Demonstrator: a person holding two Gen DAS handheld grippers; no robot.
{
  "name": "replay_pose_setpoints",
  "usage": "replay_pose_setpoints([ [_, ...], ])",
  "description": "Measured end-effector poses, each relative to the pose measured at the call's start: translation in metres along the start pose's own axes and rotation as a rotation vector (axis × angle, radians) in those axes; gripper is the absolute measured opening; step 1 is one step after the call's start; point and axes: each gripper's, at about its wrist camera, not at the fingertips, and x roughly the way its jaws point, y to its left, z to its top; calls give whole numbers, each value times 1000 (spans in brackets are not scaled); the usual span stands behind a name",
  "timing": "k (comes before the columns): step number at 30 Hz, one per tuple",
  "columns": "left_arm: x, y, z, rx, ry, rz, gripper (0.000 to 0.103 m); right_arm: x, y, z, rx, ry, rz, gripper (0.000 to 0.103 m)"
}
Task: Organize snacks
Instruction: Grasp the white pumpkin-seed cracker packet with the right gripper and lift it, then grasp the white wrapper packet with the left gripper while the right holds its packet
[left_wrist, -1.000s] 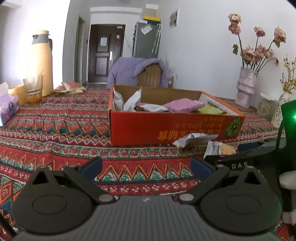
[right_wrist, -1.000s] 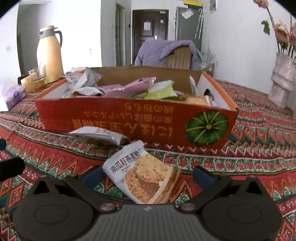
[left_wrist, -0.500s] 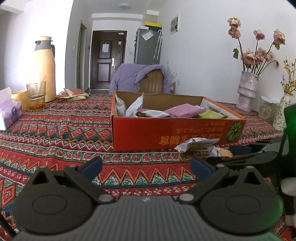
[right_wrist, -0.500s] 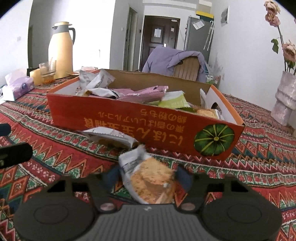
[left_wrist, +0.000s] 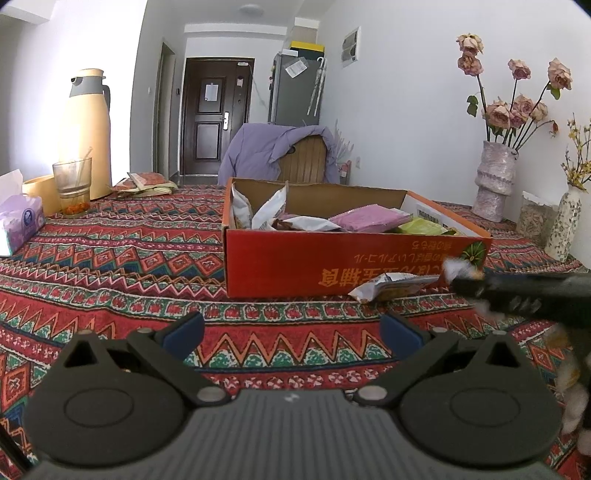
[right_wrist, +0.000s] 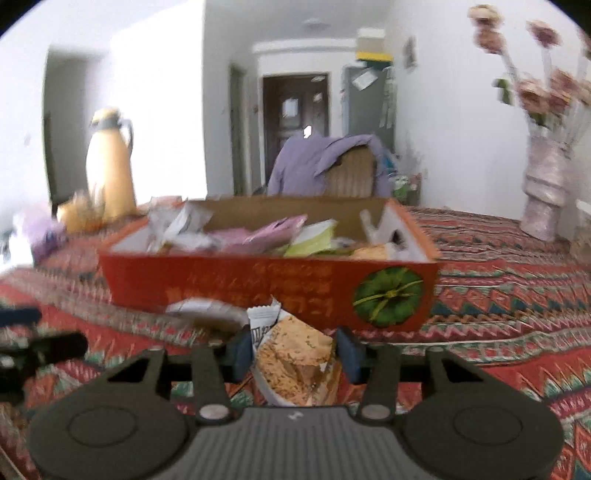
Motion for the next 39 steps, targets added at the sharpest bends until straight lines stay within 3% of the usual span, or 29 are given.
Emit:
replay_pose_setpoints([
  [7,1,-1,0,3,10,5,103,-15,-33,7,80,-104,-51,47],
  [19,6,-9,1,44,29,58,103,-13,-22,-2,10,-127,-89,47],
  [23,15,-16,11,49,74,28,103,-15,-24,-2,20,-133,-86,47],
  [30,41,-51,31,88,128,-18,103,-16,-31,-3,63,-140,-77,47],
  [39,80,-90,36,89,173,15,103,-17,-40,-5,121,-149,-60,47],
])
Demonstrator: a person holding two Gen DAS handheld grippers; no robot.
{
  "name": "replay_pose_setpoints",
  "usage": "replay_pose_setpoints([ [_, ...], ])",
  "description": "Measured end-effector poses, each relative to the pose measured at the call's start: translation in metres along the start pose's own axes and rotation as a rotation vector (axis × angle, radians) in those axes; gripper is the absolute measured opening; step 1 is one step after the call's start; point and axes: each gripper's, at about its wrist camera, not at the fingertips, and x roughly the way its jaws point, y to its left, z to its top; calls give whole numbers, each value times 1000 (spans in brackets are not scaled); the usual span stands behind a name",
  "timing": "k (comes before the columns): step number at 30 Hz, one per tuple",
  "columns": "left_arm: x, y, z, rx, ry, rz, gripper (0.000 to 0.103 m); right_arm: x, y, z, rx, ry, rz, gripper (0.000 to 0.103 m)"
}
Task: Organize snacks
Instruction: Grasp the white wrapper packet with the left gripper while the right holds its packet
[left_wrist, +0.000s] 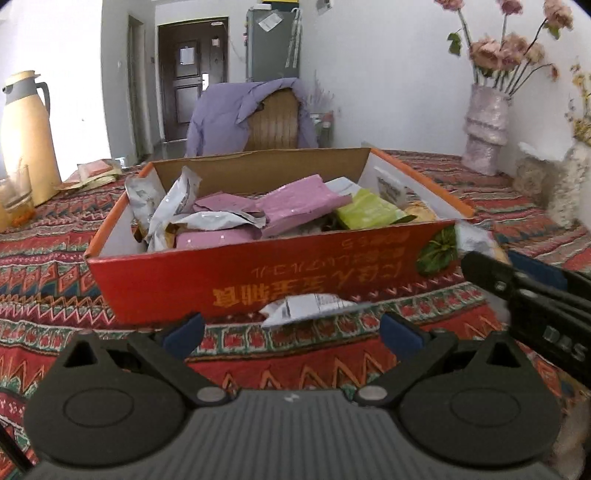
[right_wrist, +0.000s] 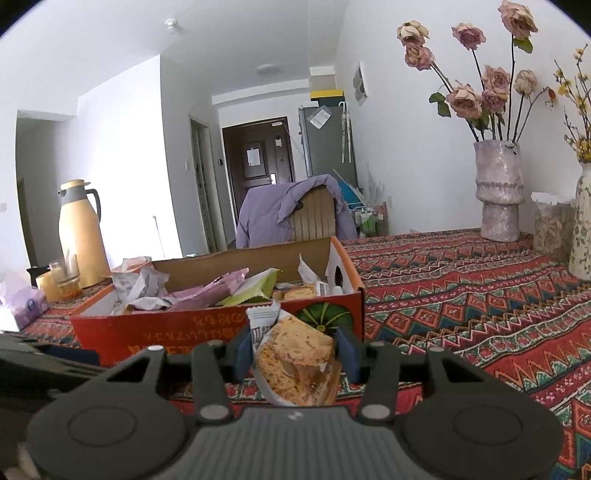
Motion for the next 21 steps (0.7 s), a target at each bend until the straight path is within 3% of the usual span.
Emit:
replay_pose_setpoints([
  [9,24,-8,9,-47,1,75,101,-1,-2,-1,16,-11,31,47],
  [14,32,-8,9,-42,31,63,65,-1,-1,0,14,-12,36,47],
  [21,19,-1,7,-59,0,26,65,-1,-1,-1,15,-11,35,47],
])
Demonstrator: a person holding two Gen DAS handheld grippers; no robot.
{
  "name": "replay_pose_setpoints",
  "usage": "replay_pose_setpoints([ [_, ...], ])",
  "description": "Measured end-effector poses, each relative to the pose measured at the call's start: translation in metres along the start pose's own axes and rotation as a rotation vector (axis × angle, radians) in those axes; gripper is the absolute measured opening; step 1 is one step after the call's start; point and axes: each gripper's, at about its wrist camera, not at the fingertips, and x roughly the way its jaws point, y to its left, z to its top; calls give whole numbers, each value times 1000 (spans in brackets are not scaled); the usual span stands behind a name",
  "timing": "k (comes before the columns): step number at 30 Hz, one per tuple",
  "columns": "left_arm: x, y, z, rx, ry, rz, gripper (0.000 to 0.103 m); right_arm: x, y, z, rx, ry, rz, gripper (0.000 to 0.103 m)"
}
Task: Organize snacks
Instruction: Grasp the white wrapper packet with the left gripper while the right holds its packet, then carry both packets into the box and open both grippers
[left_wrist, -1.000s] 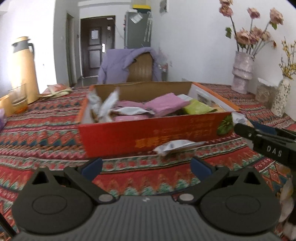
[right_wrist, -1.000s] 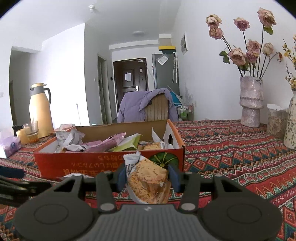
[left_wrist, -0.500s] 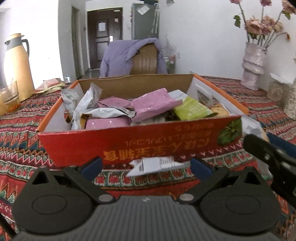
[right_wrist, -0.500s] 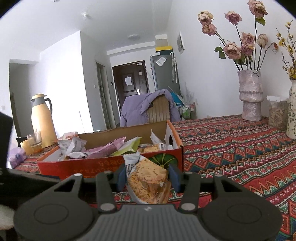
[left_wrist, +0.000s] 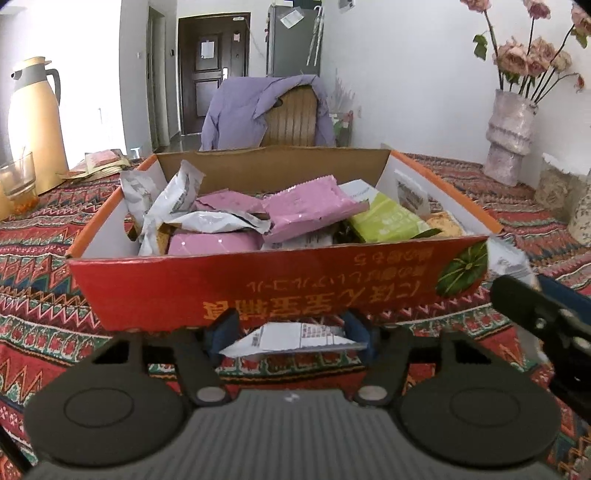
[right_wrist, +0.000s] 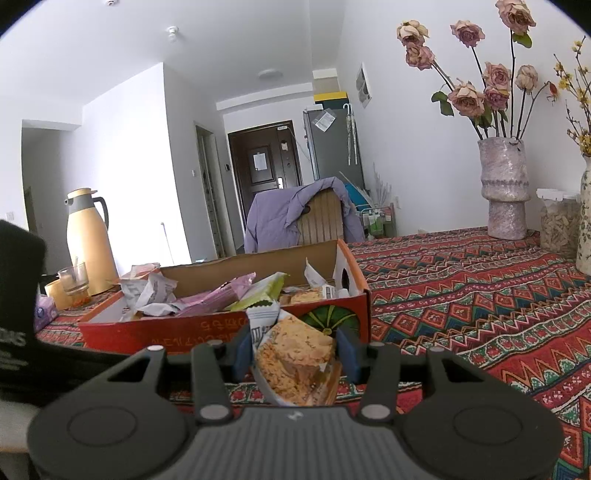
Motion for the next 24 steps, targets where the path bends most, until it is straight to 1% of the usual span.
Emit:
replay_pose_setpoints([
  [15,-59,23,-10,-4,-100,-77,64,0,3,-1,-17,-5,-5,48],
  [20,-75,30,-7,-9,-124,-97,64,-1,7,-1,-42,-8,-5,48],
  [24,-91,35,4,-5,-170,-112,64,-7,17,6,-80,-29,9,48],
])
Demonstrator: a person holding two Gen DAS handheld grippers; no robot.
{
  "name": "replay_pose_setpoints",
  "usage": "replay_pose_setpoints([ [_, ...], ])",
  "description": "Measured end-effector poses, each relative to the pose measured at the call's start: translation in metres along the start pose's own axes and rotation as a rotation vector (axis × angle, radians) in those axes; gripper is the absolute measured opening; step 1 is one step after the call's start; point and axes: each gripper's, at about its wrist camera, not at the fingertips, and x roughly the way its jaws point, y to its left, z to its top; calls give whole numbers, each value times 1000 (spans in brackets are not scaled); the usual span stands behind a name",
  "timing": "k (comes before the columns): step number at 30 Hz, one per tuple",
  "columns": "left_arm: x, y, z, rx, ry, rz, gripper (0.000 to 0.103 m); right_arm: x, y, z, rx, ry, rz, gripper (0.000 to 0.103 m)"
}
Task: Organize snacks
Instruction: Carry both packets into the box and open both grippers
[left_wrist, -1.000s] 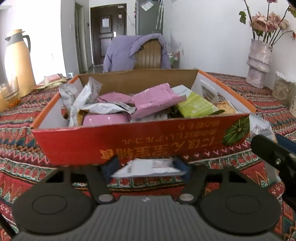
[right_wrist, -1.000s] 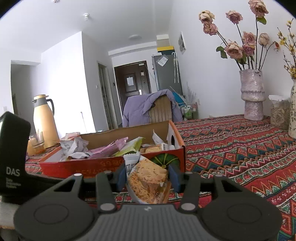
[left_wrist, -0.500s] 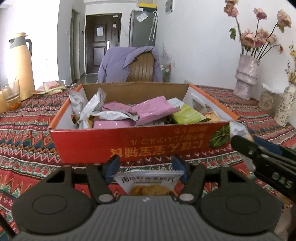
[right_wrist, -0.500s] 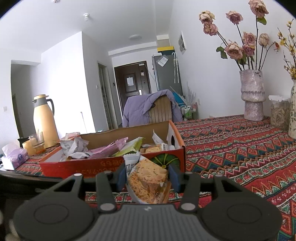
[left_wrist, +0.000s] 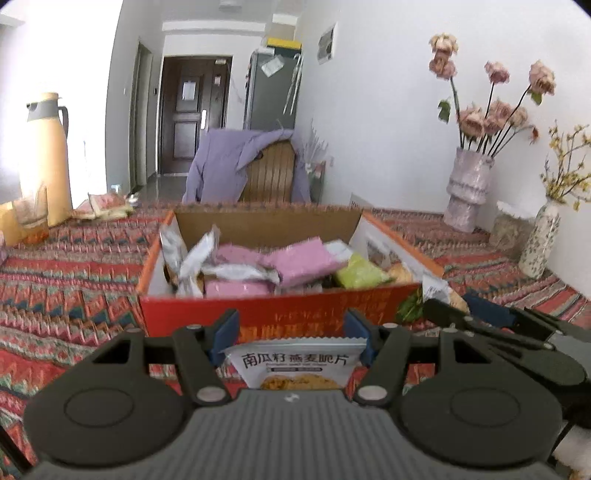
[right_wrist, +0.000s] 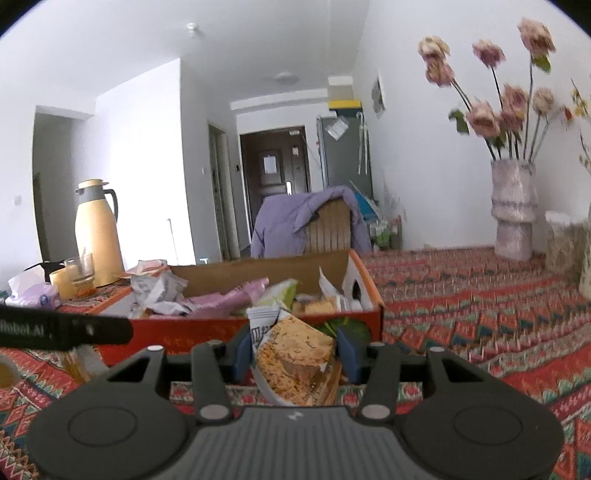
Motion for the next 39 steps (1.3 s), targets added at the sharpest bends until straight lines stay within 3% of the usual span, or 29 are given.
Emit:
replay_pose_setpoints([
  [13,8,6,52,11,-85,7,64,3,26,65,-105,-86,13,48],
  [21,47,16,82,-28,-94,80,64,62,20,89,-60,-4,11,48],
  [30,112,34,101,-78,-25,158,64,131,20,91,-42,105,-17,49],
  [32,122,37,101,-81,-15,180,65,144,19,88,-42,126,-20,50],
  [34,127,40,98,-80,-9,205,65,153,20,86,-44,144,-25,57],
  [36,131,41,94,-73,-7,211,68,159,18,82,-46,163,-28,58],
  [38,131,44,91,-75,-9,218,87,163,17,78,-50,183,-17,64],
  [39,130,46,91,-83,-16,227,91,164,16,77,-52,187,-21,75],
])
